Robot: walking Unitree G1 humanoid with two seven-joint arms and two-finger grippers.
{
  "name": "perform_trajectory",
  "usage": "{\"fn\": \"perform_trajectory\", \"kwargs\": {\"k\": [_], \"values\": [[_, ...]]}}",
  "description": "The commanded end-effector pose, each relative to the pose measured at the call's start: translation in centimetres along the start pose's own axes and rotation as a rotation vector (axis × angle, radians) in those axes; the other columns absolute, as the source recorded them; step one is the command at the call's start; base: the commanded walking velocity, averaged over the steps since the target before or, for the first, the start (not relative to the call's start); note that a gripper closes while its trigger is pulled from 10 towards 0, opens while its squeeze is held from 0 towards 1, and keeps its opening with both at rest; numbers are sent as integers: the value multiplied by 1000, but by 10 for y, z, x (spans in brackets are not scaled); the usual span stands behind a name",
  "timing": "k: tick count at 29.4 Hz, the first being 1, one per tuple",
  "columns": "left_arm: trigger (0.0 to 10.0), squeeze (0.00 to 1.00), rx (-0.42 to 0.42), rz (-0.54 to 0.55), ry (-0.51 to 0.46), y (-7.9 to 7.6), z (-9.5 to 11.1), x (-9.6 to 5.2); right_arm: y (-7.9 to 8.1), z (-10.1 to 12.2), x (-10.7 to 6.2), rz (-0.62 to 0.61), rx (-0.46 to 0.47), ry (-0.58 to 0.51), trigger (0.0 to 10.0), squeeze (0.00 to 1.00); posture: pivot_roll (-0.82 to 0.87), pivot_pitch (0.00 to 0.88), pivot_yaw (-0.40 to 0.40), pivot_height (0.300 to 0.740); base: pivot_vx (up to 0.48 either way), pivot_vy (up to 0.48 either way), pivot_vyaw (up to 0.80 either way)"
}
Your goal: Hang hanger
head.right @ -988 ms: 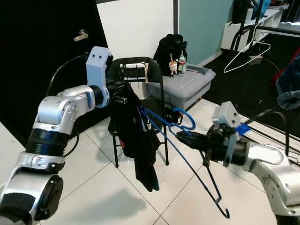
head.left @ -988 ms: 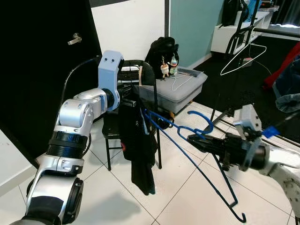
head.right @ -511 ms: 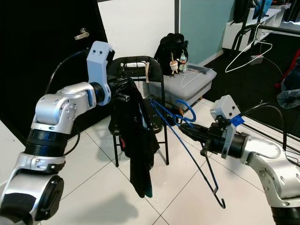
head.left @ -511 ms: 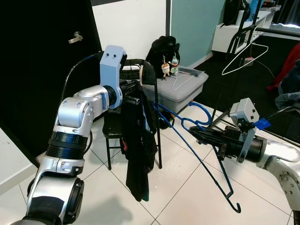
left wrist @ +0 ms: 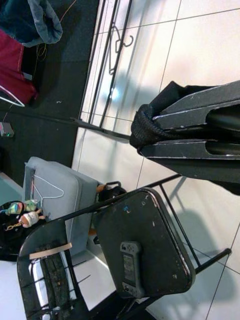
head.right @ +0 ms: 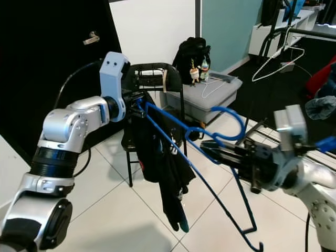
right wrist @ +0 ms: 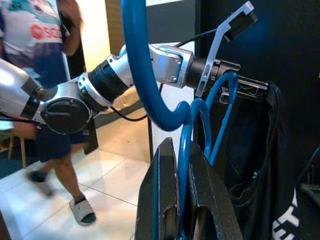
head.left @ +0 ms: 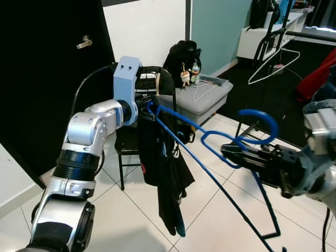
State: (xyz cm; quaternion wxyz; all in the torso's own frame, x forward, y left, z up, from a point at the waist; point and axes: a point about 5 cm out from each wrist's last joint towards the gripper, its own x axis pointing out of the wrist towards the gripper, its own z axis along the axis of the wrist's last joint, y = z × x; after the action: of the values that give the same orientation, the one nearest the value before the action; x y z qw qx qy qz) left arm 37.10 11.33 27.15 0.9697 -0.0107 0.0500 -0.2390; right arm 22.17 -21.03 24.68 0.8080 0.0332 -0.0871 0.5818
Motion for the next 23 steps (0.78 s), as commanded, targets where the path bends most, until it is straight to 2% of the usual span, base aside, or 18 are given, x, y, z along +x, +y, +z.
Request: {"fn": "perform_trajectory", "kwargs": {"k": [1, 2, 3, 4, 11, 23], "values": [[10000, 0, 13, 26, 0, 5, 1, -2, 3, -4, 4, 10, 3, 20, 10000, 0, -67, 0, 69, 736, 0, 0, 0], [10000, 0, 14, 19, -5, 4, 2, -2, -1, -13, 5, -35, 7, 69, 10000, 0, -67, 0, 69, 736, 0, 0, 0], [10000, 0, 14, 19, -5, 4, 2, -2, -1, -13, 5, -35, 7, 69, 10000, 0, -67, 0, 69, 736, 0, 0, 0], [10000, 0, 14, 8, -12, 1, 5, -2, -7, -27, 8, -96, 11, 141, 10000, 0, -66, 0, 69, 736, 0, 0, 0], [10000, 0, 12, -1, -23, -2, 8, -3, -12, -43, 13, -134, 37, 217, 10000, 0, -62, 0, 65, 736, 0, 0, 0], [10000, 0, 17, -21, -42, -6, 14, -5, -26, -40, 20, -216, -10, 210, 10000, 0, -63, 0, 61, 736, 0, 0, 0]]}}
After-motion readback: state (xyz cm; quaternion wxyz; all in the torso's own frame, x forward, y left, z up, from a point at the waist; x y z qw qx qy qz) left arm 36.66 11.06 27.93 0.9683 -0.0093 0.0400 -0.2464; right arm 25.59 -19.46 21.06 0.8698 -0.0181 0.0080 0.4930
